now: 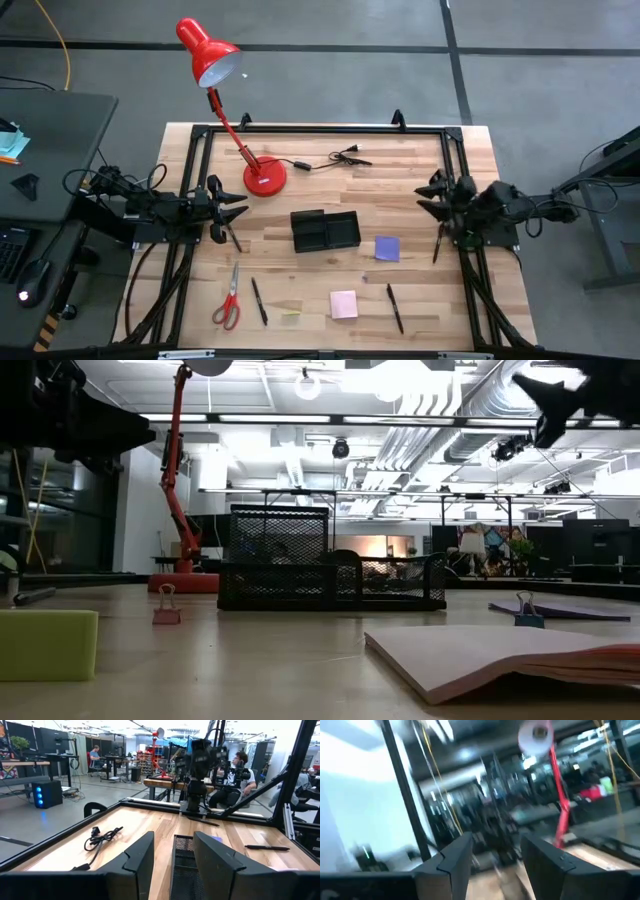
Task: Pick and place office supplies into organizer
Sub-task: Put the black pen into the black desk organizer
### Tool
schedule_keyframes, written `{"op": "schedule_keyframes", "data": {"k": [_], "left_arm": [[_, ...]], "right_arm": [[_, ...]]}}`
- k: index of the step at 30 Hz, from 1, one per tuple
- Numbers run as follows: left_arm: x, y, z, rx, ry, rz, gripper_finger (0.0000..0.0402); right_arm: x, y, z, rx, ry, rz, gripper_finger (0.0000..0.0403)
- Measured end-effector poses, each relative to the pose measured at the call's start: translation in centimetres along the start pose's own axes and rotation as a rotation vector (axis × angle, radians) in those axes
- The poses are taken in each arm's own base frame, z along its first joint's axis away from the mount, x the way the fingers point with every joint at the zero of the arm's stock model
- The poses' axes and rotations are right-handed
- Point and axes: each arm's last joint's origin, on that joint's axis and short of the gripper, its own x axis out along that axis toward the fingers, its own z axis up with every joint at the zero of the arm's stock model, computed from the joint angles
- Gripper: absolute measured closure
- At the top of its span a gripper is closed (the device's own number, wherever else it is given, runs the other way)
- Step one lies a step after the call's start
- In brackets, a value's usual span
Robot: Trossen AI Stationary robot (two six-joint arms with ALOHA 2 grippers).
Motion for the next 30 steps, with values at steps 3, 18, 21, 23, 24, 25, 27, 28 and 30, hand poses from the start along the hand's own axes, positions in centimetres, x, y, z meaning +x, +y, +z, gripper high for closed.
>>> {"op": "schedule_keyframes", "data": {"k": [3, 18, 21, 23, 24, 25, 27, 28, 30], "left_arm": [[0.0, 0.0, 0.0, 0.0, 0.0, 0.0, 0.0275], [0.0, 0.0, 0.0, 0.0, 0.0, 0.0, 0.0275], [0.0, 0.0, 0.0, 0.0, 0.0, 0.0, 0.0275], [0.0, 0.0, 0.0, 0.0, 0.0, 0.0, 0.0275], [0.0, 0.0, 0.0, 0.001, 0.0, 0.0, 0.0275], [0.0, 0.0, 0.0, 0.0, 0.0, 0.0, 0.0275], [0.0, 0.0, 0.0, 0.0, 0.0, 0.0, 0.0275], [0.0, 0.0, 0.0, 0.001, 0.001, 0.0, 0.0275], [0.0, 0.0, 0.0, 0.0, 0.0, 0.0, 0.0275]], "right_arm": [[0.0, 0.1, 0.6, 0.043, -0.063, 0.006, 0.024], [1.8, 0.1, -3.9, 0.267, 0.147, -0.166, 0.024], [3.7, 1.6, -3.9, 0.222, 0.21, -0.11, 0.024], [5.4, 3.0, -3.5, 0.206, 0.248, -0.099, 0.024], [6.3, 3.7, -3.5, 0.199, 0.28, -0.113, 0.024], [7.2, 4.4, -3.6, 0.195, 0.314, -0.135, 0.024], [9.0, 6.3, -4.1, 0.162, 0.399, -0.19, 0.0241], [9.8, 7.2, -4.5, 0.136, 0.446, -0.236, 0.0242], [11.2, 9.1, -5.2, 0.069, 0.526, -0.339, 0.0246]]}}
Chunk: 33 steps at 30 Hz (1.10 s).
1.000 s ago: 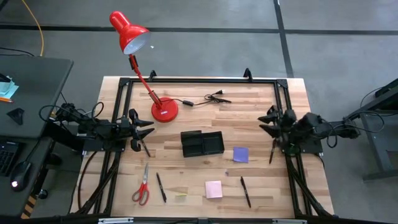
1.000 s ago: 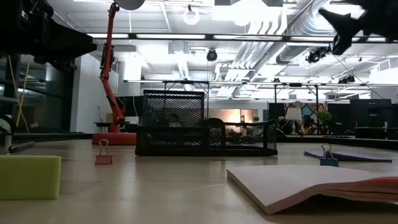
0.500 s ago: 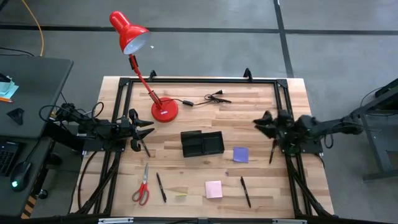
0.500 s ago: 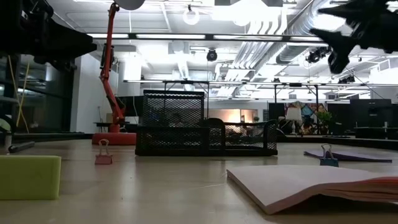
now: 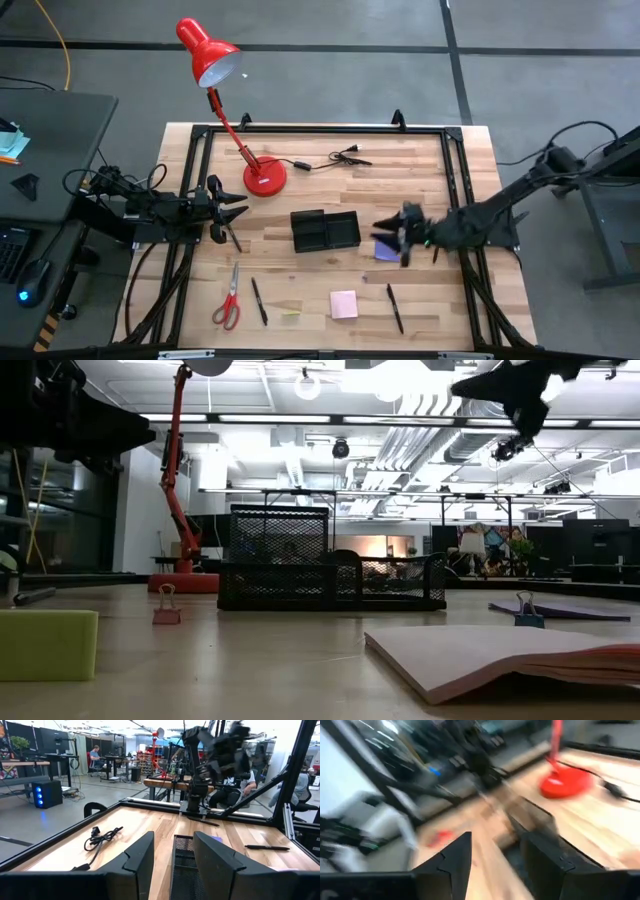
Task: Pick and place office supplies into organizer
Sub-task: Put the black pen into the black desk organizer
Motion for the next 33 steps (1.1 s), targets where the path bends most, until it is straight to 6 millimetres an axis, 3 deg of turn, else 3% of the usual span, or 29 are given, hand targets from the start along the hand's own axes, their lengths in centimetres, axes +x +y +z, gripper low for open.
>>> {"op": "schedule_keyframes", "data": {"k": [5, 9, 13, 18, 24, 33], "left_arm": [[0.0, 0.0, 0.0, 0.0, 0.0, 0.0, 0.0275], [0.0, 0.0, 0.0, 0.0, 0.0, 0.0, 0.0275], [0.0, 0.0, 0.0, 0.0, 0.0, 0.0, 0.0275], [0.0, 0.0, 0.0, 0.001, 0.001, 0.0, 0.0275], [0.0, 0.0, 0.0, 0.0, 0.0, 0.0, 0.0275], [0.0, 0.0, 0.0, 0.001, 0.0, 0.0, 0.0275]], "right_arm": [[-0.3, 5.9, -1.5, -0.082, -0.01, -0.25, 0.0258], [-1.5, 9.9, -3.7, -0.12, -0.106, -0.319, 0.0266], [-1.7, 12.8, -6.2, -0.157, -0.143, -0.319, 0.0271], [-0.4, 15.4, -8.8, -0.184, -0.123, -0.318, 0.028], [0.1, 16.6, -10.1, -0.243, -0.024, -0.366, 0.0304], [-0.3, 13.7, -11.1, -0.198, 0.138, -0.608, 0.0341]]}}
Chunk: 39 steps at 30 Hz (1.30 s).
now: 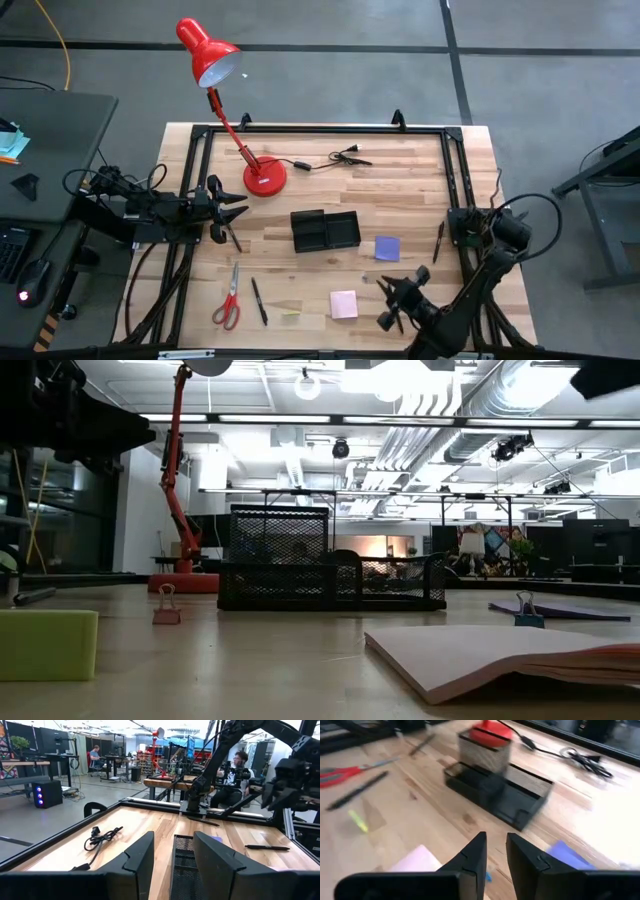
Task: Pick and place office supplies into organizer
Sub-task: Put the black pen into the black desk organizer
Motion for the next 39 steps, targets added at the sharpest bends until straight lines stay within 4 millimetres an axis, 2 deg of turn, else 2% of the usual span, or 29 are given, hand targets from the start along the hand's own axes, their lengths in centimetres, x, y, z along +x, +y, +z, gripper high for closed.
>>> {"op": "schedule_keyframes", "data": {"k": [10, 14, 19, 22, 24, 27, 35, 39], "left_arm": [[0.0, 0.0, 0.0, 0.0, 0.0, 0.0, 0.0275], [0.0, 0.0, 0.0, 0.0, 0.0, 0.0, 0.0275], [0.0, 0.0, 0.0, 0.0, 0.0, 0.0, 0.0275], [0.0, 0.0, 0.0, 0.0, 0.0, 0.0, 0.0275], [0.0, 0.0, 0.0, 0.0, 0.0, 0.0, 0.0275], [0.0, 0.0, 0.0, 0.0, 0.0, -0.001, 0.0275], [0.0, 0.0, 0.0, 0.0, 0.0, 0.0, 0.0275], [0.0, 0.0, 0.0, 0.0, 0.0, 0.0, 0.0275]], "right_arm": [[1.5, 0.0, -1.3, 0.014, -0.029, -0.08, 0.0352], [2.2, 0.3, -3.4, 0.006, 0.007, -0.137, 0.0352], [1.1, -0.1, -5.7, 0.075, -0.07, -0.071, 0.0352], [1.5, -0.8, -7.4, 0.104, -0.161, 0.04, 0.0348], [2.3, -1.8, -8.4, 0.135, -0.105, 0.007, 0.0344], [3.0, -1.8, -9.7, 0.195, 0.041, -0.035, 0.0332], [2.5, -0.5, -9.8, 0.234, 0.122, 0.006, 0.0262], [2.5, 0.2, -10.1, 0.295, 0.139, 0.053, 0.0246]]}}
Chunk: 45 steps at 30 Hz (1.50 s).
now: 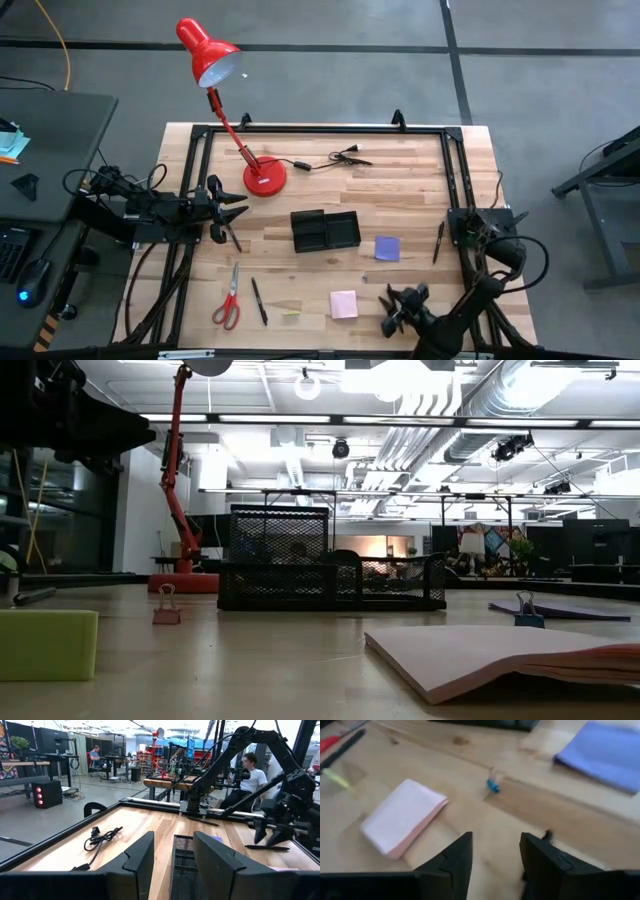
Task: Pick and place office supplies into organizer
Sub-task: Put the black pen into the black desk organizer
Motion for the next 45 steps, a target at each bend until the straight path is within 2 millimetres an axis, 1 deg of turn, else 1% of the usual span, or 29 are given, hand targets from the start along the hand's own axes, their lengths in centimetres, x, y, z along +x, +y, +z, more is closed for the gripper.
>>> {"op": "schedule_keyframes", "data": {"k": [5, 8, 12, 17, 22, 25, 29, 35, 39, 45], "left_arm": [[0.0, 0.0, 0.0, 0.0, 0.0, 0.0, 0.0275], [0.0, 0.0, 0.0, 0.0, 0.0, 0.0, 0.0275], [0.0, 0.0, 0.0, 0.0, 0.001, 0.0, 0.0275], [0.0, 0.0, 0.0, 0.0, 0.001, 0.0, 0.0275], [0.0, 0.0, 0.0, 0.0, 0.0, 0.0, 0.0275], [0.0, 0.0, 0.0, 0.0, 0.0, 0.0, 0.0275], [0.0, 0.0, 0.0, 0.0, 0.001, 0.0, 0.0275], [0.0, 0.0, 0.0, 0.0, 0.0, 0.0, 0.0275], [0.0, 0.0, 0.0, 0.0, 0.0, 0.0, 0.0275], [0.0, 0.0, 0.0, 0.0, 0.0, 0.0, 0.0275]], "right_arm": [[0.5, -0.1, -0.7, -0.019, 0.018, -0.014, 0.0258], [0.4, -0.3, -0.5, -0.039, -0.026, -0.006, 0.0267], [0.1, -0.3, 0.0, -0.059, -0.055, 0.007, 0.0267], [-0.1, -1.1, -0.1, -0.061, 0.046, -0.115, 0.0263], [-0.5, -0.8, 0.3, -0.076, 0.052, -0.136, 0.026], [-0.3, -0.6, 0.4, -0.076, 0.058, -0.143, 0.026], [0.6, -0.9, -0.5, -0.105, 0.071, -0.178, 0.026], [1.0, -0.9, -1.0, -0.12, 0.045, -0.162, 0.0262], [1.1, -1.0, -1.2, -0.13, 0.065, -0.186, 0.028], [1.2, -1.0, -1.2, -0.147, 0.063, -0.19, 0.0344]]}}
